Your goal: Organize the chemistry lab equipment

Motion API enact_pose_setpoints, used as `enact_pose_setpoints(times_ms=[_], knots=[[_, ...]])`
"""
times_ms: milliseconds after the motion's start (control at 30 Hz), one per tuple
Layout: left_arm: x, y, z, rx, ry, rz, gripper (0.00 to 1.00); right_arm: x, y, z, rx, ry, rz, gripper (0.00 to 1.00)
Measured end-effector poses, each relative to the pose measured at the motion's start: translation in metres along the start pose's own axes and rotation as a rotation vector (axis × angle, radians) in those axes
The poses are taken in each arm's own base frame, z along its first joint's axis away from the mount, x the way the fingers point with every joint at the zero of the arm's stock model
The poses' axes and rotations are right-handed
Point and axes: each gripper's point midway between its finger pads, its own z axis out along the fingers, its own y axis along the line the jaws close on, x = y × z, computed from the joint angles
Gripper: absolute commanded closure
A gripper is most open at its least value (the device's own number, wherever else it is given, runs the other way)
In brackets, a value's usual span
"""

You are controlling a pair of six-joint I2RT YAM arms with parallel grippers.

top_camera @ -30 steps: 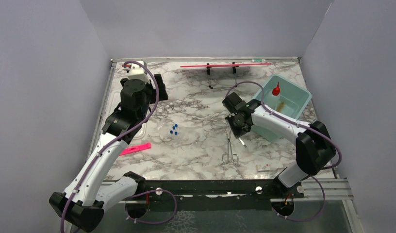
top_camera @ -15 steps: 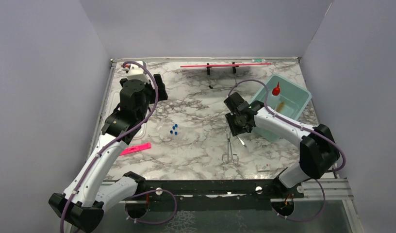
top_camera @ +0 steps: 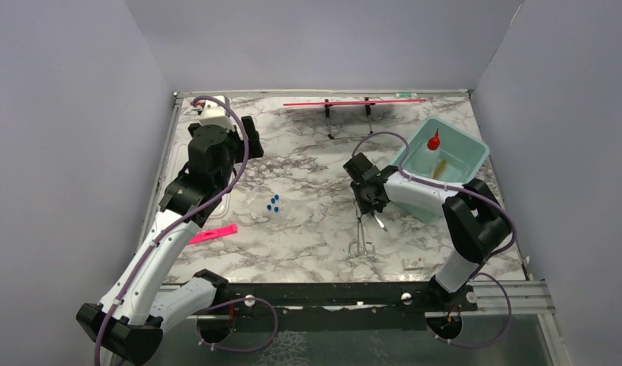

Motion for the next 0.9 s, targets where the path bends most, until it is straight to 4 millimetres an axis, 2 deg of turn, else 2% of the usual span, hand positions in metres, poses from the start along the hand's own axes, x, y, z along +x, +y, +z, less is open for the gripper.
enact_pose_setpoints(times_ms=[233,333,533,700,900], knots=[[0.0,0.0,0.0,-0.001,0.0,0.007,0.06,-0.005,0.009,0.003,-0.049,-0.023,-0.003,0.96],[0.0,0.001,0.0,-0.001,0.0,0.009,0.06,-0.004,0.009,0.002,-0.054,-0.026,-0.002,0.99],[0.001,0.0,0.001,-0.002,0.004,0.011,0.06,0.002,0.004,-0.006,-0.041,-0.009,0.0,0.99],[0.002,0.0,0.001,-0.002,0.005,0.011,0.06,-0.004,0.0,-0.035,-0.07,-0.049,0.011,0.99],[0.001,0.0,0.002,-0.002,0.005,0.012,0.06,-0.04,0.023,-0.099,-0.289,-0.225,0.019,0.99]])
